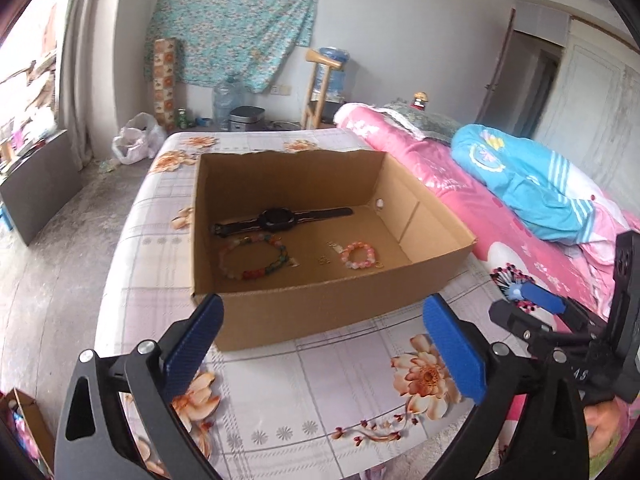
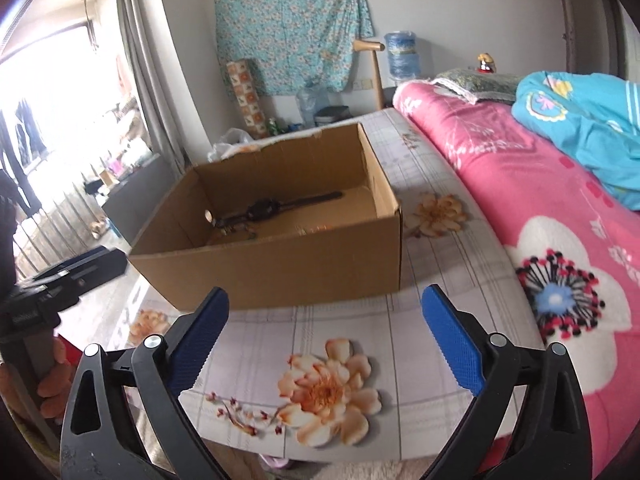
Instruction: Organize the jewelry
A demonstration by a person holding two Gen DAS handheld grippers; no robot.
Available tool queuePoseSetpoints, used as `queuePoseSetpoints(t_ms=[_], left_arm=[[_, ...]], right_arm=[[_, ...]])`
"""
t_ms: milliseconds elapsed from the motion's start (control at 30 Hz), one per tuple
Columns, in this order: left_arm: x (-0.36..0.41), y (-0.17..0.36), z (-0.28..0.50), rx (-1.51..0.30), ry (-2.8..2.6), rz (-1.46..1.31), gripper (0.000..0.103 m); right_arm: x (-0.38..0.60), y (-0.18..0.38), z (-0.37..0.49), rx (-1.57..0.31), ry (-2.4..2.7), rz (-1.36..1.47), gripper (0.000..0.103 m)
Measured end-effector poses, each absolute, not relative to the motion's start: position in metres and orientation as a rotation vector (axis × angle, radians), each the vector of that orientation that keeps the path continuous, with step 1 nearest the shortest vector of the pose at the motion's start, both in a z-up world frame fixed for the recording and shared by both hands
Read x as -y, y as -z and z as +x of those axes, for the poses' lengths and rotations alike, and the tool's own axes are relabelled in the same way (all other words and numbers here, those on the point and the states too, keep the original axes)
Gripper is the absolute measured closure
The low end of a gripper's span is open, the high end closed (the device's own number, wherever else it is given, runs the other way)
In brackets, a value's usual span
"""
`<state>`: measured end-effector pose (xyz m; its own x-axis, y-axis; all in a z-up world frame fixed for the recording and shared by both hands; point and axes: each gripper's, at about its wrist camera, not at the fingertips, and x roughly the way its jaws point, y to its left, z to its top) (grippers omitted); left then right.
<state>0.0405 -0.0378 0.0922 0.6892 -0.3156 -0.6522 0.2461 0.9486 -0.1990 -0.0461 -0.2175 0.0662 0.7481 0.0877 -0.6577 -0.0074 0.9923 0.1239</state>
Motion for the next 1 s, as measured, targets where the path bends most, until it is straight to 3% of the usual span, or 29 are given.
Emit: queuePoseSetpoints(t_ms=[533,1000], left_arm=[[0.041,-0.038,0.041,-0.938,0.150,-0.105,0.005],[0.059,-0.034,0.042,-0.950,0.101,-0.026,0.005]], right_arm=[[0.172,-0.039,-0.039,-0.821,0.006,-0.019,0.008],[0.183,-0.032,-0.036,-0.834,0.000,0.023,0.008]])
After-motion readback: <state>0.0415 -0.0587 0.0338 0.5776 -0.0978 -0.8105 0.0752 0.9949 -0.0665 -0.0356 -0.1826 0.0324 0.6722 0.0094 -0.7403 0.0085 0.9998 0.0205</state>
